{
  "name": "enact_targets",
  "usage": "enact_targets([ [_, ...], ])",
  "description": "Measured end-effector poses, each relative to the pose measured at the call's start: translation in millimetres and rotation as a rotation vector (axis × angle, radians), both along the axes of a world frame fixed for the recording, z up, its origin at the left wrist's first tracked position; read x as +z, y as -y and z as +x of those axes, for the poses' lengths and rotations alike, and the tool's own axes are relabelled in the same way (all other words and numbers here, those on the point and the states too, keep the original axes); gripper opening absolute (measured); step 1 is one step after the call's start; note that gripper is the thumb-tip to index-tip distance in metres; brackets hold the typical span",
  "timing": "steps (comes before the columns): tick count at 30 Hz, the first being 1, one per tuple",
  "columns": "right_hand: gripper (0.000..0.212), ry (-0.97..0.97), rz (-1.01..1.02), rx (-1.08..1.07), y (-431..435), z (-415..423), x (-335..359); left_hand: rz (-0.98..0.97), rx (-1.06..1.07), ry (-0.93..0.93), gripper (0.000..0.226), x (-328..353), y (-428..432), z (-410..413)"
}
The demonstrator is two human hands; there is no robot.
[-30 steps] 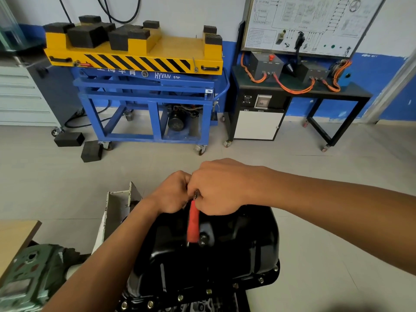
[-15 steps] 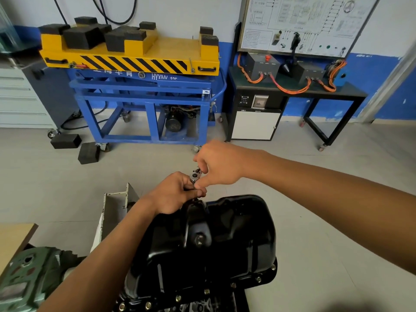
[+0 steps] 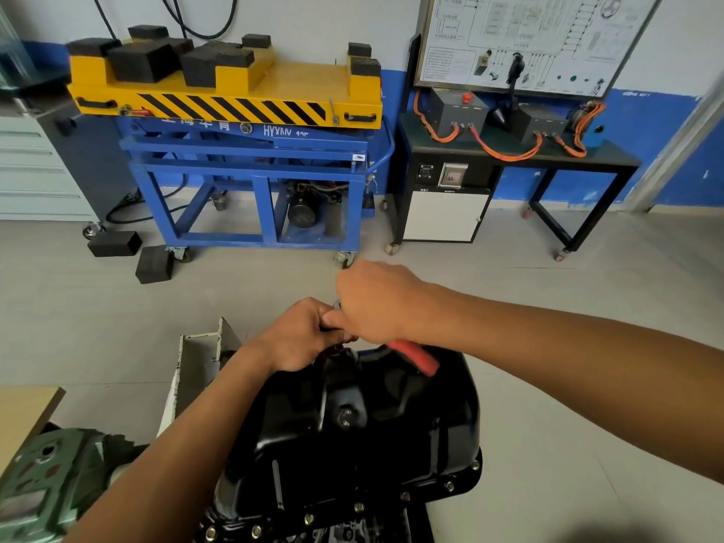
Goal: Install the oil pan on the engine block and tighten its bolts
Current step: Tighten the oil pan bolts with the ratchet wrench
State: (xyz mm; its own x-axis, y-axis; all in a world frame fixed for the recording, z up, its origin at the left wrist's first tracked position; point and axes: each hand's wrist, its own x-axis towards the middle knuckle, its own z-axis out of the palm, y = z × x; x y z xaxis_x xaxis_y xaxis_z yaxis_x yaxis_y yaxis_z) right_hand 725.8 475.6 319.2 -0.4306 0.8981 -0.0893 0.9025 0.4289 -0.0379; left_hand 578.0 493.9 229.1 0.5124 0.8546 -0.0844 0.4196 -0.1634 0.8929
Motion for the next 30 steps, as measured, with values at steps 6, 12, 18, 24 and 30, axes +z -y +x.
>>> enact_targets([
  [6, 0.032, 0.011, -0.194, -0.059, -5.7, -8.6, 8.6, 0.012, 0.005, 0.001, 0.022, -1.6, -1.1, -0.3],
  [12, 0.032, 0.105, -0.080, -0.011, -4.9, -10.9, 8.4, 0.004, -0.016, 0.036, 0.029, -0.2, 0.4, -0.2],
  [18, 0.039, 0.152, -0.007, 0.028, -3.6, -2.1, 8.4, 0.007, 0.001, 0.038, 0.011, -1.6, -0.6, -0.8],
  [24, 0.028, 0.130, -0.135, 0.217, -18.0, 15.0, 15.9, -0.039, -0.016, 0.013, 0.012, -5.1, -4.1, -1.9],
  [30, 0.035, 0.078, -0.134, 0.225, -27.4, 25.9, 19.9, -0.027, 0.020, 0.009, 0.015, -7.1, -4.0, -0.7],
])
